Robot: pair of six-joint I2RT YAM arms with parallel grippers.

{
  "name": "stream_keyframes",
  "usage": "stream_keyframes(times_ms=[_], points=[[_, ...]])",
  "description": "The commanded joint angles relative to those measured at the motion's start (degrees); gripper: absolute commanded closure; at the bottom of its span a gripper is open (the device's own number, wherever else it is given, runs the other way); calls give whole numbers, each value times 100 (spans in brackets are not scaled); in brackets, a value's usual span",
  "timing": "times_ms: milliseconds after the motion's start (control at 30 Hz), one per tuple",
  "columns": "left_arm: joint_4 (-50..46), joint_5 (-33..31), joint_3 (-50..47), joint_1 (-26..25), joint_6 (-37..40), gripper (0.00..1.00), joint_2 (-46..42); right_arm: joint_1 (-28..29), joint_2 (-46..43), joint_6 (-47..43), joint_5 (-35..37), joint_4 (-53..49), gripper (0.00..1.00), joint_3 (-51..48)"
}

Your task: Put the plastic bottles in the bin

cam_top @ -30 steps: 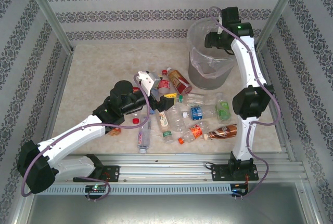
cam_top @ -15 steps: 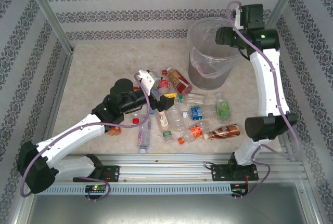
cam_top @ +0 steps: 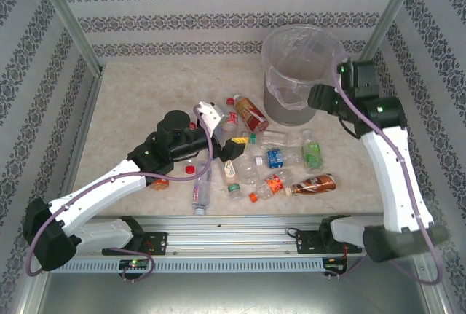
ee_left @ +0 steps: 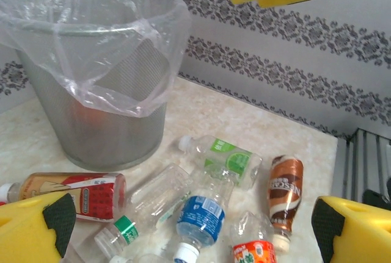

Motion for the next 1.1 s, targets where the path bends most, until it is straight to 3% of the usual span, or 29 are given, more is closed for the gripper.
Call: stream_keyframes(times_ms=[0,233,733,1067], points=[[-471,519,167,-118,464,0,-145,82,-507,726,391,-313,24,-579],[-868,1049,300,-257,831,0,-64,146,-1206,1508,492,-502,24,-1947],[-801,679,213,-498,869,0,20,216,-1865,2912,261,-85,21,-4113],[-741,556,170,-560,864,0,26,208,-2048,3526,304,325,14,-5060]])
